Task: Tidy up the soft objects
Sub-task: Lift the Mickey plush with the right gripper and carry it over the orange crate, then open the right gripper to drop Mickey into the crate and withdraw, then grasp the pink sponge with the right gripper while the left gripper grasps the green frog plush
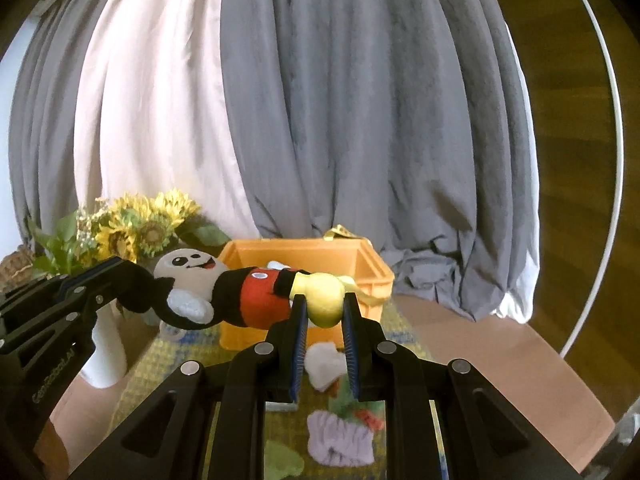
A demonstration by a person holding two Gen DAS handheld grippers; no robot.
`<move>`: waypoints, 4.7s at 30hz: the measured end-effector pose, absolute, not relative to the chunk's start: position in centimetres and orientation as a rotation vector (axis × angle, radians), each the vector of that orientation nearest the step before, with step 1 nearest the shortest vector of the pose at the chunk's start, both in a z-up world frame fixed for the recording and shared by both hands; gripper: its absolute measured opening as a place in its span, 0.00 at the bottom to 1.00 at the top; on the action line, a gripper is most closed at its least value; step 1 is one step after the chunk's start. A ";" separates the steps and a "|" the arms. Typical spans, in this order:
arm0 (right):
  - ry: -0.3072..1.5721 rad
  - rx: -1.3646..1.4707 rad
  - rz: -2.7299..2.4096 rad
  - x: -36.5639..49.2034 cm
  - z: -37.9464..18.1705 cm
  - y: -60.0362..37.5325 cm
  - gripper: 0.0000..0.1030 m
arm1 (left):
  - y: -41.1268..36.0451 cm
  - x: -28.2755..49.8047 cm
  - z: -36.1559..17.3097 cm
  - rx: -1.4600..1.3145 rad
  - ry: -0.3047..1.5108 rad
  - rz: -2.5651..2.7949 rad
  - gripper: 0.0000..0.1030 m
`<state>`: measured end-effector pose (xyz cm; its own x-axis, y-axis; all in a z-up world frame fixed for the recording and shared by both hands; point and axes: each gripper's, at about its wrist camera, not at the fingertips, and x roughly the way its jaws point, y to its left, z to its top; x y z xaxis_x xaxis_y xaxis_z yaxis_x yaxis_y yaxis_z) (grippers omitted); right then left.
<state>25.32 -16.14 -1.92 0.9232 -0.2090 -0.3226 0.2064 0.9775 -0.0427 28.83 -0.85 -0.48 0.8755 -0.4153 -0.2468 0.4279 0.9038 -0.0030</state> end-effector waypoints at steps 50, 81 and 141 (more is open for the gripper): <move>0.483 -0.014 -0.079 50.8 -7.9 -23.6 0.22 | -8.9 52.0 -6.8 0.071 0.394 -0.286 0.36; 0.374 0.076 -0.193 38.1 -1.6 -24.3 0.54 | -6.2 38.7 0.4 0.045 0.316 -0.297 0.67; 0.712 0.118 -0.337 23.0 -13.6 -26.0 0.68 | -8.5 26.9 -12.7 0.190 0.751 -0.413 0.71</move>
